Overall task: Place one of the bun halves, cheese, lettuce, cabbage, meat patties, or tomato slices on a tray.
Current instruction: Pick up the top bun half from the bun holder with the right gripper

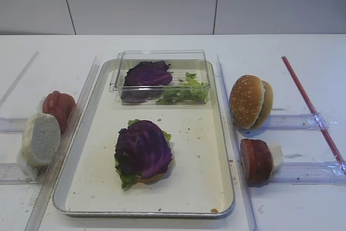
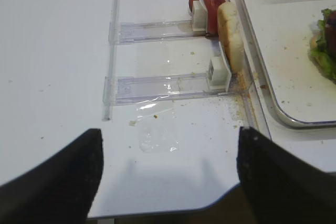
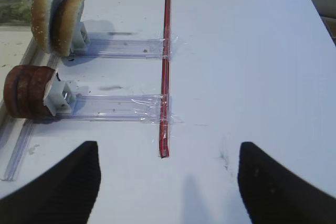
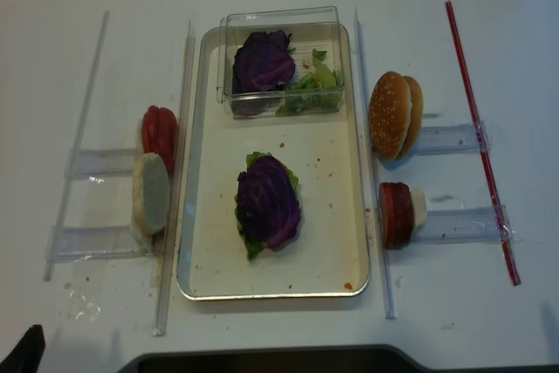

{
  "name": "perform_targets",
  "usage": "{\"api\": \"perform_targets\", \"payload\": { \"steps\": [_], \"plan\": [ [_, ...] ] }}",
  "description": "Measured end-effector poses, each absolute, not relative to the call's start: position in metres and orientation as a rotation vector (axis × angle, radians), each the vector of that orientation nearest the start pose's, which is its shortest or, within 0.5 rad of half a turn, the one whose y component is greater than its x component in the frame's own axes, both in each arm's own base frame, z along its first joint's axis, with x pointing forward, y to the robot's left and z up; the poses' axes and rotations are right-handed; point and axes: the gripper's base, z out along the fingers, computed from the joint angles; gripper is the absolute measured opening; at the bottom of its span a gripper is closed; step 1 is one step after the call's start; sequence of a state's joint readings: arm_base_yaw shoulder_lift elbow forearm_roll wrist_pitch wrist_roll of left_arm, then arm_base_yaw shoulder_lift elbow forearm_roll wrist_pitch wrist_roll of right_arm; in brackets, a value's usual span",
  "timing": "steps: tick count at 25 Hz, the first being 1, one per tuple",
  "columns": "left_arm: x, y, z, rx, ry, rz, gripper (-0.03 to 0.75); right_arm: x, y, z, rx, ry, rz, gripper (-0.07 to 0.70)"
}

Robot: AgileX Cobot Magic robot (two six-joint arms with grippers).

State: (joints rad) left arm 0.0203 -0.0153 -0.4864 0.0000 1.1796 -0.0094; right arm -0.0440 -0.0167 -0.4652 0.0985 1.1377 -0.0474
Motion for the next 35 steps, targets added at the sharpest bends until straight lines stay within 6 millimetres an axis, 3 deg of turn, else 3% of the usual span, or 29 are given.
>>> {"api": "perform_targets", "payload": {
  "steps": [35],
  "plan": [
    [-0.0111, -0.0002, 0.2641, -0.034, 2.161, 0.005, 0.489, -0.0068, 0.0087, 0.2618, -0.008, 2.136, 0.073, 0.556]
  ]
}}
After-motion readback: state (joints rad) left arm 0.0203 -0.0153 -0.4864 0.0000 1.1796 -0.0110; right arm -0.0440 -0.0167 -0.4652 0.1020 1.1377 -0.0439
